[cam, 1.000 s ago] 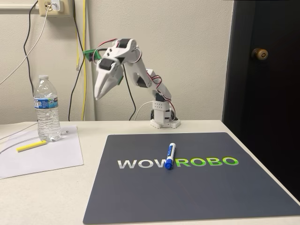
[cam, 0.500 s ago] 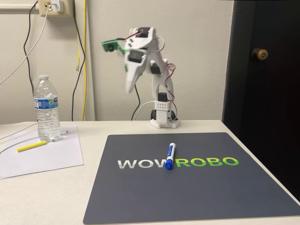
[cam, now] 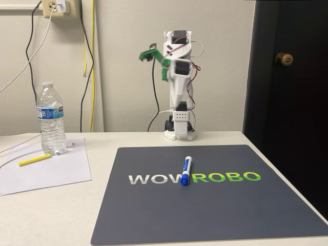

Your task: Pick up the blue marker.

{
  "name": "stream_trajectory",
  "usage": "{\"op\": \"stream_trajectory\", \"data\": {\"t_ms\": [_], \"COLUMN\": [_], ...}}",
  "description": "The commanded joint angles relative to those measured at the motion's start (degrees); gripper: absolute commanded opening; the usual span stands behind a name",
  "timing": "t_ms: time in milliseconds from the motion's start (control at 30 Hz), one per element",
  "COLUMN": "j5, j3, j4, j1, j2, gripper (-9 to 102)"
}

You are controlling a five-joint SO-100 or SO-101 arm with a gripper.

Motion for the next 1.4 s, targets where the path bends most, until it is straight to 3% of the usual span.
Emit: {"op": "stream_trajectory", "data": {"t_ms": [0, 267, 600, 833, 1367], "j5": [-4.4, -23.0, -46.5, -50.9, -56.2], "j3": [0.3, 4.9, 4.6, 4.5, 4.9], "j4": [0.2, 0.2, -2.5, -6.3, -11.2], "j1": [-1.1, -4.5, -0.5, 1.0, 2.0], "j2": [0.2, -2.1, -5.6, -8.6, -20.3], "gripper": [0, 0, 0, 0, 20]}}
